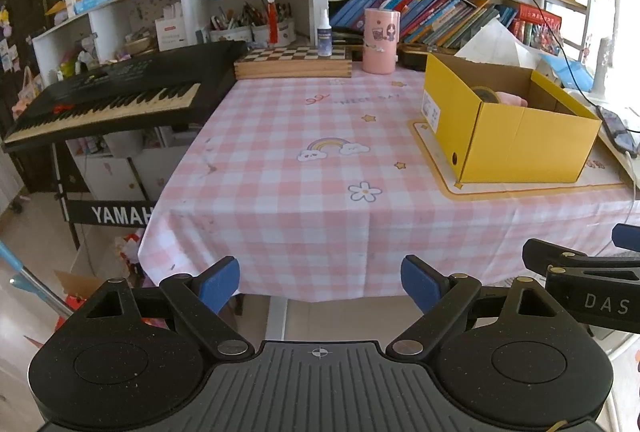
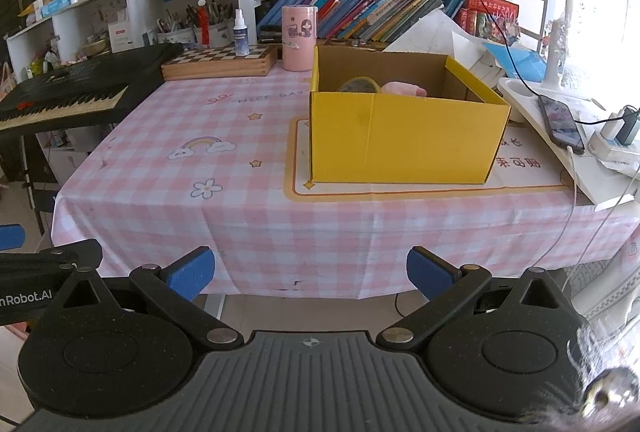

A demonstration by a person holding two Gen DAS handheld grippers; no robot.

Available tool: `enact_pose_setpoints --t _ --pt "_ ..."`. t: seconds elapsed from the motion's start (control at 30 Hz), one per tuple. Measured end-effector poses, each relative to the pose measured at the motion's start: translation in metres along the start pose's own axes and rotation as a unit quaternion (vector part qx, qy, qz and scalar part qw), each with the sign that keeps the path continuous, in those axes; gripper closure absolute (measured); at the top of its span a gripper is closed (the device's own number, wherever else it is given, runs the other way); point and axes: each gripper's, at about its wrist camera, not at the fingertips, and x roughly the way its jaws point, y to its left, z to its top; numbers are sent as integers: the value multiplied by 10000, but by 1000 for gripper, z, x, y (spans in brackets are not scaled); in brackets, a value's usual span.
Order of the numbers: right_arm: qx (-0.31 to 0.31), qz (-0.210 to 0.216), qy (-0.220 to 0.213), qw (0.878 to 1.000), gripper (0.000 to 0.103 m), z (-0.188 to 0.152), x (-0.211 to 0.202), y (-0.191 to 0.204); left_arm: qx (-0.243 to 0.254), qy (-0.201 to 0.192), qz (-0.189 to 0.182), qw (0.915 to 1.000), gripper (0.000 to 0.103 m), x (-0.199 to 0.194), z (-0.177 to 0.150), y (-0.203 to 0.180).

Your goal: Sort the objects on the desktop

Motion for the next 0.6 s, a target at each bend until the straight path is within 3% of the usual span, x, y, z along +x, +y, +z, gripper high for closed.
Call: enact_pose_setpoints --t 0.6 --pt "-40 -26 13 10000 0 7 3 4 -27 30 2 10000 8 5 1 5"
